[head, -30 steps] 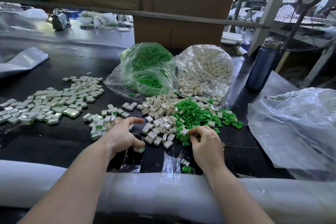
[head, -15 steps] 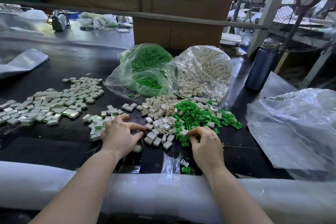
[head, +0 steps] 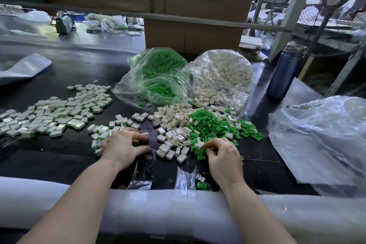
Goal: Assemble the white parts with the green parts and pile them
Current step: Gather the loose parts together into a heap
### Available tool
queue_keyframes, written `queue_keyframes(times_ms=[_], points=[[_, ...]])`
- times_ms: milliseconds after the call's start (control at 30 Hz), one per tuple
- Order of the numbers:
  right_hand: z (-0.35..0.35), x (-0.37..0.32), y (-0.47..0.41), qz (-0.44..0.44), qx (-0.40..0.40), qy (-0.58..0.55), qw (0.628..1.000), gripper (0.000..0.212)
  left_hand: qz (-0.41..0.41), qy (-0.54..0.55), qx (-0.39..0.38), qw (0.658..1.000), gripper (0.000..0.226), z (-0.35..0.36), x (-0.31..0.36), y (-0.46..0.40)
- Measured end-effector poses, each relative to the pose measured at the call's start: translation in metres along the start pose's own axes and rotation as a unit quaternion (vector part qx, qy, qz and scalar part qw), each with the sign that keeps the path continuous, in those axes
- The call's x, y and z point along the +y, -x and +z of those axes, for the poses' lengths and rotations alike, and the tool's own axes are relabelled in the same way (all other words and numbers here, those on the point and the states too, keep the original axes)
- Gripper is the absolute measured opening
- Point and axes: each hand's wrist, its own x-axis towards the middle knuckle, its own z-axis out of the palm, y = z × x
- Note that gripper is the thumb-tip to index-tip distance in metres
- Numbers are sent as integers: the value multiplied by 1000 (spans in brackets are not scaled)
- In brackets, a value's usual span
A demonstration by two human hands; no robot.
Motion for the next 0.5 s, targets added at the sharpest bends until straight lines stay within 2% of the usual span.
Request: queue_keyframes(times_ms=[200, 300, 400, 500], points=[[1, 0, -1, -2, 1, -4, 1000, 16, -35, 0, 102, 994, 22, 7, 4, -4], [1, 0, -1, -8, 6, -1, 1000, 15, 21, 74, 132, 988, 16, 9, 20, 0], [0, -2, 0, -13, 12, 10, 1000, 8, 111, 153, 87, 978, 7, 12, 42, 10], [-1, -4, 3, -15, 11, 40, 999, 13, 158, 115, 13, 981, 12, 18, 58, 17]])
